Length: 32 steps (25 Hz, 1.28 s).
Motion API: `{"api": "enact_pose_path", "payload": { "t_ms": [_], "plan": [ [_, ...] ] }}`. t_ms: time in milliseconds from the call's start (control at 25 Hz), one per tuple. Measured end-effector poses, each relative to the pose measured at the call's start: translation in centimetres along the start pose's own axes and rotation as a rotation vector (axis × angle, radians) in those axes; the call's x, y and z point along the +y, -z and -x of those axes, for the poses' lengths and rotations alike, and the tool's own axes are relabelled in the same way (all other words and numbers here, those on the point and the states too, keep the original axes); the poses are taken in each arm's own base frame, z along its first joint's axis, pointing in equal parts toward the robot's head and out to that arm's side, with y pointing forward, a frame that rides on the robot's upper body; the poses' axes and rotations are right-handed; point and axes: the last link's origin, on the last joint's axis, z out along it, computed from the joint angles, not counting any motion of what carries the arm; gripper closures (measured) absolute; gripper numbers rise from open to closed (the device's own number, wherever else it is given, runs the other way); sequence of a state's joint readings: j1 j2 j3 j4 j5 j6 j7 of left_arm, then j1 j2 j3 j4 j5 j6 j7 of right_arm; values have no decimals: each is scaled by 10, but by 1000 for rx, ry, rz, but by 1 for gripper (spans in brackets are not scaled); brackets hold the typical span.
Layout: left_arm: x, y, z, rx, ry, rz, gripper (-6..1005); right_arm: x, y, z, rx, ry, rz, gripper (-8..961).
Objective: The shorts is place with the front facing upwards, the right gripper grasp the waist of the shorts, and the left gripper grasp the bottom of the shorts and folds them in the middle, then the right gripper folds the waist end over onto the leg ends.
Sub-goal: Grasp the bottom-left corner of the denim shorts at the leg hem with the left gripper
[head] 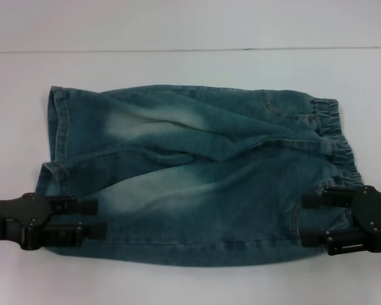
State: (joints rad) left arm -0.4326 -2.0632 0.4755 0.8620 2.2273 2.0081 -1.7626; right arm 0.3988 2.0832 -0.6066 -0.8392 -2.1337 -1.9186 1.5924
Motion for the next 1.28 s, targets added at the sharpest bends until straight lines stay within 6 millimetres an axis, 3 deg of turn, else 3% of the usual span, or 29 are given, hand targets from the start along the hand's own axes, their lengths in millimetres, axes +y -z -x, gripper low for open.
{"api": "enact_pose_path", "payload": {
  "t_ms": [720,880,1040,1280],
  "plan": [
    [-1,2,-2,-4,6,-4,218,-1,0,2,3,7,2,0],
    [-2,17,-6,-51,54,-69,217,-1,0,2,2,7,1,0],
    [-3,49,-6,-97,86,-200,217,-1,2,3,-3,12,-5,0],
    [-14,70,9,-168,163,-353,217,-2,-1,5,-5,20,-4,1]
  ]
}}
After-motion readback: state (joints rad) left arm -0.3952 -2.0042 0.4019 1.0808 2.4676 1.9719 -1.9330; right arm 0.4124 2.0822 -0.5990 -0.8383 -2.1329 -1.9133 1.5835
